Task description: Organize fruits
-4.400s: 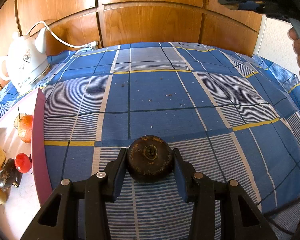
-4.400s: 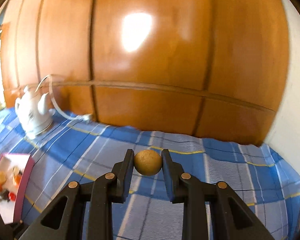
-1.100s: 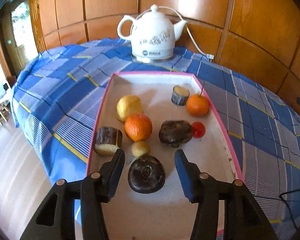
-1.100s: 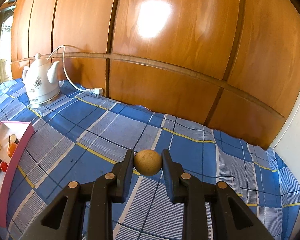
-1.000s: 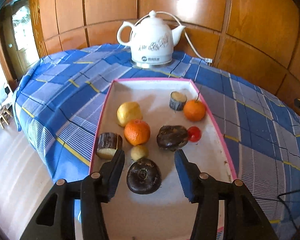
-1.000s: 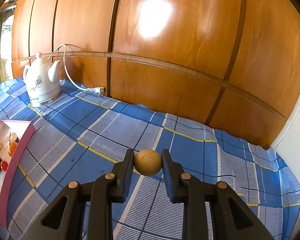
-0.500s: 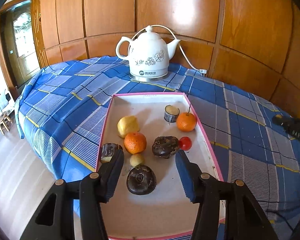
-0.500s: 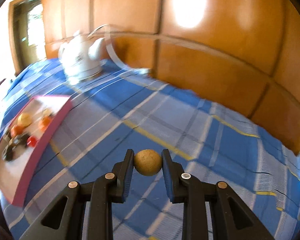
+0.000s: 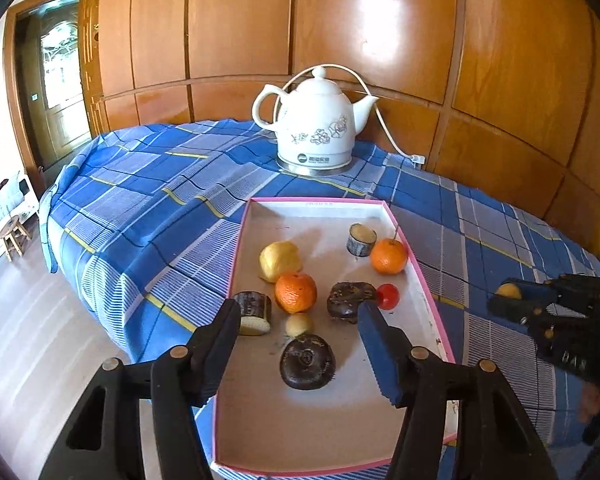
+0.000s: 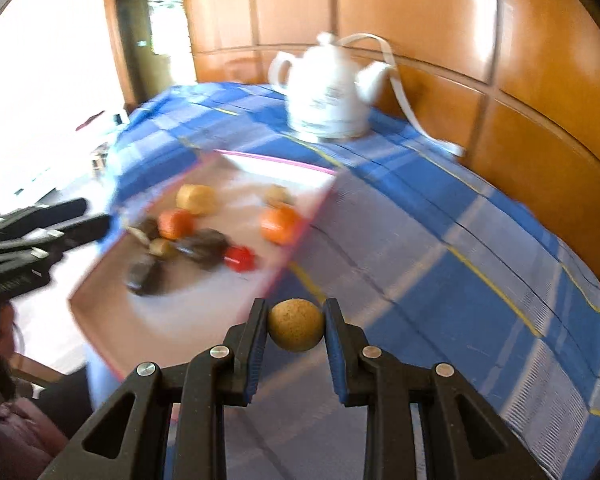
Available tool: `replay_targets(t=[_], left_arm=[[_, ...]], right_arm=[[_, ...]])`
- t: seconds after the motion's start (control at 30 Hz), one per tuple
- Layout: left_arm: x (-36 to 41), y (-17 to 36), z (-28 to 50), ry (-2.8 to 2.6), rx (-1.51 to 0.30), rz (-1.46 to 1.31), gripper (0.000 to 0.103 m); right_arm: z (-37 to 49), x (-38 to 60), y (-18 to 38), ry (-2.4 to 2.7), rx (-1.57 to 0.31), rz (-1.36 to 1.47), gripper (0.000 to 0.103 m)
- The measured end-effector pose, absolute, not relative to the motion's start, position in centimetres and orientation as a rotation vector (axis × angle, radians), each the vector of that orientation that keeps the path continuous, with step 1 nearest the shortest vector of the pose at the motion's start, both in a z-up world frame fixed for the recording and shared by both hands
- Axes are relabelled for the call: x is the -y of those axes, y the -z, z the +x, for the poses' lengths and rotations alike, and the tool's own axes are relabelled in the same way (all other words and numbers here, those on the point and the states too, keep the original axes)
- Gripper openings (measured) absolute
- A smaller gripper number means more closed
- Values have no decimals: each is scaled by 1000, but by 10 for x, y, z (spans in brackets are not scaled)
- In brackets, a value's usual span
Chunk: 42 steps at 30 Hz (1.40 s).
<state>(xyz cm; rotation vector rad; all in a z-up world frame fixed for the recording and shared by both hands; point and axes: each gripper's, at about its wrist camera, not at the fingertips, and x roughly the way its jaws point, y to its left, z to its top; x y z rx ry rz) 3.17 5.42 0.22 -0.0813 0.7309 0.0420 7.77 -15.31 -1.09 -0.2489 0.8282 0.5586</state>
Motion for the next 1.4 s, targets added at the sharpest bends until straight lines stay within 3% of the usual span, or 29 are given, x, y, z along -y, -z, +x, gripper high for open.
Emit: replay_targets(t=[0.6, 0.83, 1.13, 1.4], left_arm=[[-93, 1, 24, -123, -720, -152, 77], [-98, 3, 24, -126, -714, -159, 84], [-93, 0, 21, -126, -697, -153, 90], [-86, -7, 15, -141, -664, -138, 102]], right_arm=[[90, 59, 49, -632, -963, -287, 29], [97, 60, 65, -564, -989, -291, 39], [84, 66, 48, -528, -920, -252, 40], [64, 83, 24, -428, -818, -181, 41]])
